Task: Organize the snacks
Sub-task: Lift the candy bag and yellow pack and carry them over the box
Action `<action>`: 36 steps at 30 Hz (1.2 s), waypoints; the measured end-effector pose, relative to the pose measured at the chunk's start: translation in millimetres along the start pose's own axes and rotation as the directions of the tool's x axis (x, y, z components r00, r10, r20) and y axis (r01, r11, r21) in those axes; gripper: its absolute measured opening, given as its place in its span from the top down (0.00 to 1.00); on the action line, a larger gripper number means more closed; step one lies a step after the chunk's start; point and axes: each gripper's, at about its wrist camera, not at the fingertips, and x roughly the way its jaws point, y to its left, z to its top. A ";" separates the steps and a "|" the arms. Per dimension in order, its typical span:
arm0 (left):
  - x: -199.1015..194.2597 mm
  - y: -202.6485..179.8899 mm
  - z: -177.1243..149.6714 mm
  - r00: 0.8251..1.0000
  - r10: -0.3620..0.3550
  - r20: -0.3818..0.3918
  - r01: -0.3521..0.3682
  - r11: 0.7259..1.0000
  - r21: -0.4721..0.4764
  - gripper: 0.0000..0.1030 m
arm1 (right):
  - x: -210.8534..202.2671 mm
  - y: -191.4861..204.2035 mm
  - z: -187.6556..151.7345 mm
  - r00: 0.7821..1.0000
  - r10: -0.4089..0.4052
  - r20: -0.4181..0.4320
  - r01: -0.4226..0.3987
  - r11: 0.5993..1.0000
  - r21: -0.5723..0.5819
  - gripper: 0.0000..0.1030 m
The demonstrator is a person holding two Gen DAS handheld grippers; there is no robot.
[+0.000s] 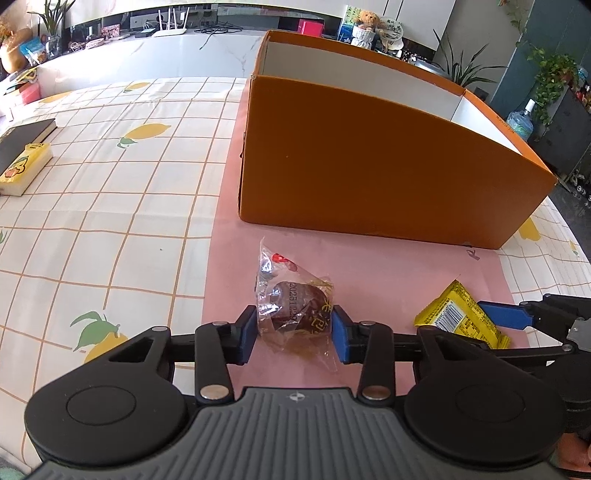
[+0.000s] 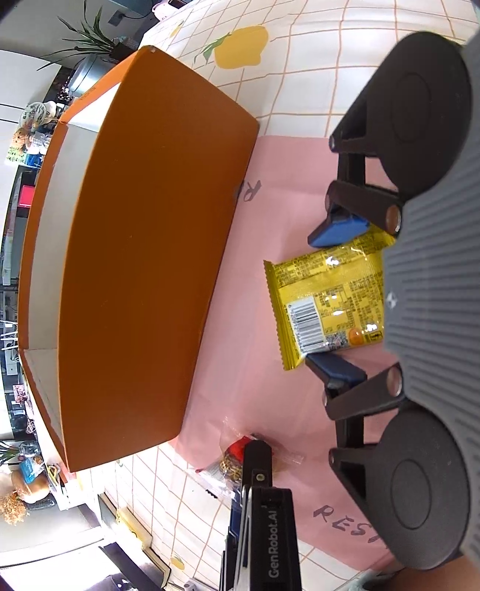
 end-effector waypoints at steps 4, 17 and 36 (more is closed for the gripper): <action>-4.6 -1.0 1.1 1.000 -0.005 0.016 0.005 1.000 -0.003 0.56 | -5.0 -5.1 -1.5 1.000 0.005 0.012 -0.005 0.999 0.036 0.48; -44.2 -17.0 14.6 0.993 -0.048 0.104 0.050 0.999 -0.011 0.56 | -62.8 -11.5 -1.6 0.985 0.009 0.174 -0.026 0.995 0.096 0.48; -93.8 -59.4 64.6 0.965 -0.058 0.256 0.025 0.991 0.130 0.57 | -141.5 -34.5 38.4 0.929 0.004 0.369 -0.039 0.995 0.089 0.49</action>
